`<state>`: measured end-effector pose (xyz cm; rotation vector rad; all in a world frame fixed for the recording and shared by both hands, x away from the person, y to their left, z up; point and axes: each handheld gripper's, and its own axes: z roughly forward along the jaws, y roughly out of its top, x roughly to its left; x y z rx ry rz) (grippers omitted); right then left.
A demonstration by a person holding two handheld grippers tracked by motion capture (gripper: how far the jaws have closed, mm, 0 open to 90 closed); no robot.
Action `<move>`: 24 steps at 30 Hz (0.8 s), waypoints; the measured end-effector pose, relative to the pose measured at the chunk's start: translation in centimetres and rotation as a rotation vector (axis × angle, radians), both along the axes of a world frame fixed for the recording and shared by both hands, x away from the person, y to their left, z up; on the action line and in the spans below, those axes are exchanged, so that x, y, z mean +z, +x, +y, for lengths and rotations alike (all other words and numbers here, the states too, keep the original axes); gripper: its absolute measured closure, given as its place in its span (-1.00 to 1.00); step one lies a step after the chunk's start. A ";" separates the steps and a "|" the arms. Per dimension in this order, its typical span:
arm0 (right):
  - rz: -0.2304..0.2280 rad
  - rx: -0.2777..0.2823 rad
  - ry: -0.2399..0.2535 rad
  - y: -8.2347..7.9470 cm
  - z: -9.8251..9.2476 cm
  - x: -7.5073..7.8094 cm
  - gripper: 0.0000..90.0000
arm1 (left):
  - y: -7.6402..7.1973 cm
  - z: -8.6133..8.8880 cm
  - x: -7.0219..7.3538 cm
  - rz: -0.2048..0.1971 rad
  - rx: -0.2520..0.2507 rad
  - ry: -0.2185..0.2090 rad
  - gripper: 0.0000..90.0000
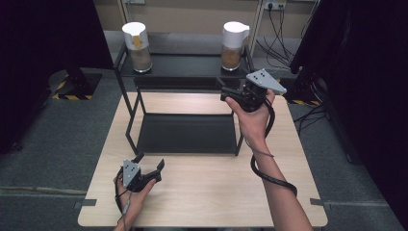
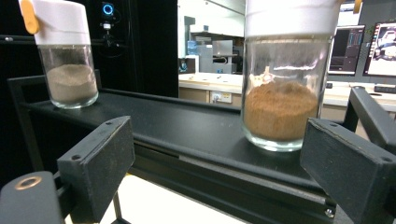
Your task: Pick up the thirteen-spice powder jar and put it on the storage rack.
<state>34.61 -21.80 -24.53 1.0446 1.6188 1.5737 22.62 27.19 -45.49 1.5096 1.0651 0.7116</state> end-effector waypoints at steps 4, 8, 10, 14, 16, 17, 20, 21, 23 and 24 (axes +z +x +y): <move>0.005 0.005 -0.001 -0.3 -0.1 -0.5 -0.77 | 0.0 0.0 0.0 0.001 0.000 0.000 -0.72; 0.008 0.006 -0.003 -0.4 -0.1 -1.0 -0.78 | 0.0 0.0 0.0 0.000 0.000 0.000 -0.72; 0.010 0.009 -0.004 -0.6 -0.1 -1.1 -0.77 | 0.0 0.0 0.0 0.001 0.000 0.000 -0.73; 0.008 0.014 -0.008 -0.8 -0.1 -1.4 -0.78 | 0.0 0.0 0.0 -0.001 0.000 0.000 -0.72; 0.009 0.015 -0.010 -0.9 -0.1 -1.5 -0.78 | 0.0 0.0 0.0 -0.001 0.000 0.000 -0.73; 0.009 0.016 -0.011 -0.9 -0.1 -1.6 -0.77 | 0.0 0.0 0.0 -0.001 0.000 0.000 -0.73; 0.012 0.019 -0.011 -1.1 -0.1 -1.9 -0.78 | 0.0 0.0 0.0 -0.001 0.000 0.001 -0.73; 0.015 0.020 -0.012 -1.2 -0.1 -2.1 -0.78 | 0.0 0.0 0.0 -0.001 0.000 0.001 -0.73; 0.018 0.022 -0.014 -1.3 -0.1 -2.4 -0.78 | 0.0 0.0 0.0 0.000 0.000 0.000 -0.73; 0.020 0.022 -0.014 -1.4 -0.1 -2.6 -0.78 | 0.0 0.0 0.0 0.000 0.000 0.000 -0.73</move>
